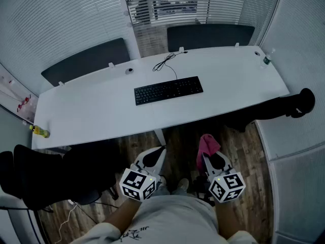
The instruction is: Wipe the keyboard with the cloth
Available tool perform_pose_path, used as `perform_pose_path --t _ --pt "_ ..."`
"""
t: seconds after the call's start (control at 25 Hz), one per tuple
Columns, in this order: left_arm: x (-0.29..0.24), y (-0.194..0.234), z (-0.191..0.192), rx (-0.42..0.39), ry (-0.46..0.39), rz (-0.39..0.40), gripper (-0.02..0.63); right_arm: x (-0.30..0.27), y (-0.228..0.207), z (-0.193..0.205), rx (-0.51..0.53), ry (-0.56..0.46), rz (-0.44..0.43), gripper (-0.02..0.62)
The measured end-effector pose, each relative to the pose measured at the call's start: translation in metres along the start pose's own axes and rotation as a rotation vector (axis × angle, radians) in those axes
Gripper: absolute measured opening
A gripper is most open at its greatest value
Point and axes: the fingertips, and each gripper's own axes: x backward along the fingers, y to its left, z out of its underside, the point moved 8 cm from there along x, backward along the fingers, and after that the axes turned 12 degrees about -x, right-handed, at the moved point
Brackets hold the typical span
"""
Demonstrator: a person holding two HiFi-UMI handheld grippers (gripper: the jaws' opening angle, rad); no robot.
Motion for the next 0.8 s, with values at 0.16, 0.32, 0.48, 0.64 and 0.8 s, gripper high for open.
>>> perform_pose_path --t 0.16,0.32,0.48,0.64,0.8 --pt "-0.001 -0.002 -0.001 0.01 -0.002 0.0 0.011 0.001 -0.002 -0.002 0.004 -0.002 0.0 0.071" --pt "-0.002 -0.003 -0.004 0.008 0.0 -0.002 0.011 0.003 -0.003 -0.005 0.006 -0.004 0.0 0.071" --pt "-0.005 -0.007 -0.005 0.006 -0.002 -0.005 0.011 0.006 -0.008 -0.006 -0.01 -0.009 -0.009 0.071" --pt "-0.01 -0.013 -0.008 0.001 0.001 -0.011 0.011 0.01 -0.016 -0.011 -0.037 -0.026 -0.027 0.071" --pt "-0.017 -0.024 -0.009 -0.001 0.003 -0.018 0.011 0.014 -0.026 -0.014 -0.035 -0.021 -0.05 0.071"
